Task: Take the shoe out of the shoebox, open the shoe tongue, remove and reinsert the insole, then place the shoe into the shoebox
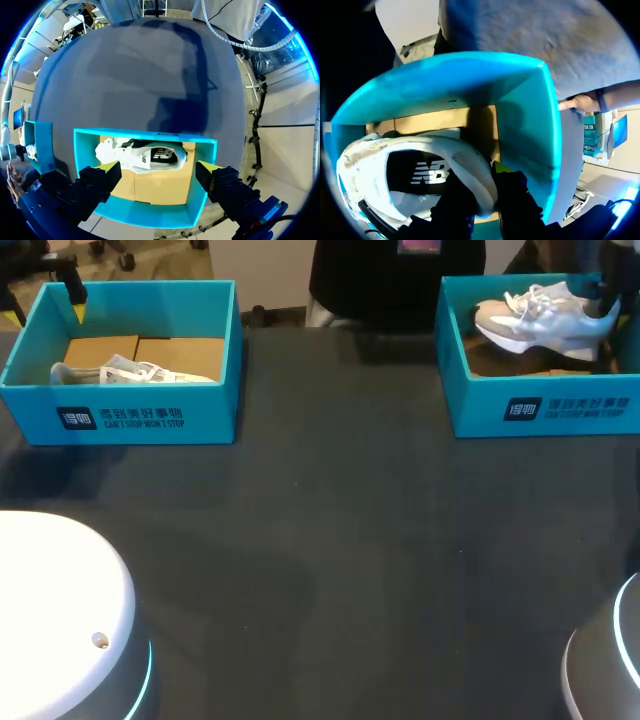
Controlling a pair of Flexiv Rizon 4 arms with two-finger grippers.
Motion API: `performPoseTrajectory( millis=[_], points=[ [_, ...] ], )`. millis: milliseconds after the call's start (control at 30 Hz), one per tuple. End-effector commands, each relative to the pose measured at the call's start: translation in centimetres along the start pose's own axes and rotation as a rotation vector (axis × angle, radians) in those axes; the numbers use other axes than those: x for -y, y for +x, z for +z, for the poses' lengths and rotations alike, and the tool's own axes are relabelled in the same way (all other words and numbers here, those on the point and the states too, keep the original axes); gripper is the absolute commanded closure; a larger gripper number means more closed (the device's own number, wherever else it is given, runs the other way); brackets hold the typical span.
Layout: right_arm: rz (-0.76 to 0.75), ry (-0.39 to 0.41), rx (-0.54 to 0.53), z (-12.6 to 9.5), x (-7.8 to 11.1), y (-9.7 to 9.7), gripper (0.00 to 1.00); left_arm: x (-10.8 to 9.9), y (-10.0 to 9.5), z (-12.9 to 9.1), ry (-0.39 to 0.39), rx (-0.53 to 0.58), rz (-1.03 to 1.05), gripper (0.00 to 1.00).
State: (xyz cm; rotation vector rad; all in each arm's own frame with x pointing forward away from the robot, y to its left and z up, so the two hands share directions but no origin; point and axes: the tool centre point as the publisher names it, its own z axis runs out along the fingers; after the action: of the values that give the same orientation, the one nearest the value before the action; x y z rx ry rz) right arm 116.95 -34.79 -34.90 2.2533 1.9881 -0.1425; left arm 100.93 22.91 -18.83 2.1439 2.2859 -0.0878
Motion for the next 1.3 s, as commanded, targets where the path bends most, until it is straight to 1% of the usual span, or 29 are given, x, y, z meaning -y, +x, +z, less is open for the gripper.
performPoseTrajectory(
  millis=[33, 167, 267, 433, 633, 800, 933, 1067, 1100, 1167, 1300],
  points=[
    [0.005, 0.010, 0.008, -3.0, 0.7, 0.3, 1.00, 0.1, 0.0, 0.0, -0.002, -0.002, 0.000, 0.00],
    [-0.011, 0.022, 0.029, -5.1, 1.6, 0.7, 1.00, 0.1, 0.0, 0.0, -0.002, -0.002, 0.000, 0.00],
    [0.000, 0.034, 0.044, -6.0, 2.4, 0.8, 1.00, 0.1, 0.0, 0.0, -0.002, -0.002, 0.000, 0.00],
    [0.044, 0.041, 0.039, -7.1, 3.7, 1.5, 1.00, 0.1, 0.0, 0.0, -0.002, -0.002, 0.000, 0.00],
    [0.056, 0.046, 0.048, -8.9, 5.2, 3.0, 1.00, 0.1, 0.0, 0.0, -0.002, -0.002, 0.000, 0.00],
    [0.059, 0.050, 0.061, -9.7, 5.9, 3.5, 1.00, 0.1, 0.0, 0.0, -0.002, -0.002, 0.000, 0.00],
    [0.086, 0.041, 0.075, -11.0, 6.8, 3.8, 1.00, 0.1, 0.0, 0.0, -0.002, -0.002, 0.000, 0.00],
    [0.089, 0.039, 0.087, -12.7, 7.9, 4.6, 1.00, 0.1, 0.0, 0.0, -0.002, -0.002, 0.000, 0.00],
    [0.089, 0.039, 0.087, -12.7, 7.9, 4.6, 1.00, 0.1, 0.0, 0.0, -0.002, -0.002, 0.000, 0.00],
    [0.084, 0.038, 0.106, -13.4, 8.6, 5.1, 1.00, 0.1, 0.0, 0.0, -0.002, -0.002, 0.000, 0.00],
    [0.085, 0.037, 0.113, -13.8, 9.2, 5.8, 1.00, 0.1, 0.0, 0.0, -0.002, -0.002, 0.000, 0.00]
  ],
)
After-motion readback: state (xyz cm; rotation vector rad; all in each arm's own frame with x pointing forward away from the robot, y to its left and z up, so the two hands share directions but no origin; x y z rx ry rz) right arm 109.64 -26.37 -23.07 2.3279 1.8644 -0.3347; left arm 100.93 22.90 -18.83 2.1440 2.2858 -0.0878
